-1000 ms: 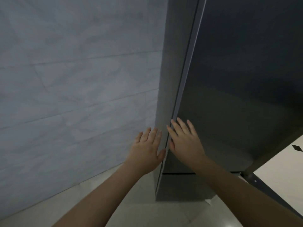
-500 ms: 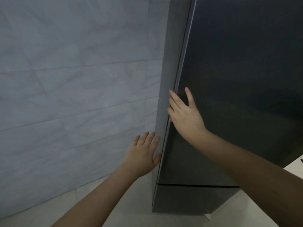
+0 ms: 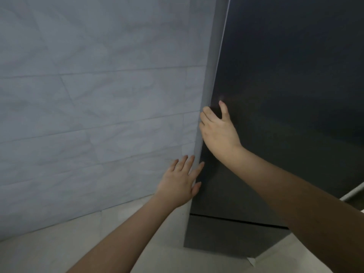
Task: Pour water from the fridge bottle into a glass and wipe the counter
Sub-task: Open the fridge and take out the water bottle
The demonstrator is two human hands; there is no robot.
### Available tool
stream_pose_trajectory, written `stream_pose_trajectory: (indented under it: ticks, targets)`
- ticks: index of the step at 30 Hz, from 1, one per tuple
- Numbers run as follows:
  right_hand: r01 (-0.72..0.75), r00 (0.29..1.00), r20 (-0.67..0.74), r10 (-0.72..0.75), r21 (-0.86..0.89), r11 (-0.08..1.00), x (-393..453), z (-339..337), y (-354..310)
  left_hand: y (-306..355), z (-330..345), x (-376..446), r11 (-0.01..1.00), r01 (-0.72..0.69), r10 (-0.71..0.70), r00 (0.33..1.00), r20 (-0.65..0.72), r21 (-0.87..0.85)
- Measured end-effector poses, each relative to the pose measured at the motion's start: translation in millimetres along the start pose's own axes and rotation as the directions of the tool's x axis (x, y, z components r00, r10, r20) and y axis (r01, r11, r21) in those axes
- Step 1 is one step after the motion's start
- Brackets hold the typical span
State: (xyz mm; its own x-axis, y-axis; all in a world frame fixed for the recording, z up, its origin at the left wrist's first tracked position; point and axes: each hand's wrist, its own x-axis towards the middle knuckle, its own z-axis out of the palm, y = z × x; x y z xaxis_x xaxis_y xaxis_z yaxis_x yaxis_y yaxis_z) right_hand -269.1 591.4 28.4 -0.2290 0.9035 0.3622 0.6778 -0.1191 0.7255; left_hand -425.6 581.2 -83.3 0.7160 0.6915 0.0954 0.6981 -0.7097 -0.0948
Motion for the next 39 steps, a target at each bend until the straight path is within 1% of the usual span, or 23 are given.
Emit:
stream_pose_trajectory:
  ticks: [3, 6, 9, 10, 12, 15, 19, 20, 22, 24, 26, 28, 31, 34, 37, 39]
  targets:
    - [0.009, 0.999, -0.040, -0.009, 0.006, 1.000, -6.3, -1.5, 0.4, 3.7, 2.3, 1.0, 1.000, -0.008, 0.009, 0.999, -0.045, 0.011]
    - [0.018, 0.993, -0.119, -0.014, 0.030, 0.999, -18.7, -2.8, 3.2, 10.0, 4.4, 3.8, 0.999, -0.028, 0.027, 0.999, -0.040, -0.039]
    - [0.031, 0.988, -0.153, -0.024, 0.044, 0.999, -29.1, -7.1, 4.8, 20.7, 1.2, 0.0, 0.999, -0.052, 0.051, 0.996, -0.078, -0.010]
    - [0.027, 0.987, -0.159, -0.019, 0.048, 0.998, -31.3, -10.2, 4.7, 23.0, 0.4, -2.8, 0.997, -0.063, 0.059, 0.995, -0.078, -0.041]
    - [0.016, 0.987, -0.163, -0.006, 0.061, 0.998, -38.5, -19.2, 1.9, 25.6, 0.7, -11.1, 0.992, -0.091, 0.089, 0.996, -0.020, -0.091]
    - [-0.016, 0.991, -0.128, 0.027, 0.086, 0.996, -53.6, -34.8, -3.0, 23.1, -3.7, -21.5, 0.984, -0.127, 0.122, 0.992, -0.043, -0.128]
    - [-0.101, 0.988, -0.101, 0.113, 0.121, 0.987, -81.9, -64.8, -12.8, 20.3, -10.1, -42.1, 0.959, -0.240, 0.241, 0.970, -0.008, -0.150]
    - [-0.129, 0.987, -0.079, 0.143, 0.151, 0.980, -87.7, -72.6, -16.2, 20.1, -12.3, -47.5, 0.952, -0.262, 0.265, 0.964, -0.003, -0.159]
    - [-0.212, 0.977, 0.009, 0.214, 0.191, 0.959, -99.2, -91.6, -24.7, 19.6, -18.9, -60.2, 0.932, -0.314, 0.319, 0.948, -0.002, -0.179]
    - [-0.315, 0.948, 0.109, 0.299, 0.205, 0.927, -112.9, -109.2, -34.4, 21.4, -26.3, -74.1, 0.898, -0.403, 0.404, 0.914, -0.033, -0.178]
    - [-0.400, 0.914, 0.168, 0.370, 0.202, 0.894, -128.9, -122.2, -41.8, 24.9, -30.0, -87.1, 0.849, -0.496, 0.492, 0.868, -0.070, -0.180]
    - [-0.462, 0.883, 0.194, 0.428, 0.189, 0.867, -147.8, -134.0, -46.7, 27.7, -26.4, -96.6, 0.789, -0.586, 0.575, 0.810, -0.113, -0.183]
    - [-0.535, 0.844, 0.178, 0.506, 0.206, 0.819, -178.0, -146.5, -48.9, 31.0, -16.9, -105.0, 0.710, -0.695, 0.681, 0.719, -0.142, -0.113]
    - [-0.589, 0.808, 0.140, 0.573, 0.174, 0.789, -208.3, -157.2, -49.7, 32.3, -18.6, -113.2, 0.671, -0.735, 0.722, 0.677, -0.144, -0.093]
    - [-0.636, 0.771, 0.142, 0.620, 0.145, 0.758, -233.5, -166.2, -51.0, 33.6, -24.7, -115.5, 0.636, -0.765, 0.729, 0.637, -0.252, -0.096]
    - [-0.675, 0.737, 0.141, 0.660, 0.126, 0.727, -247.9, -172.4, -51.6, 38.8, -29.4, -112.4, 0.636, -0.765, 0.713, 0.632, -0.302, -0.100]
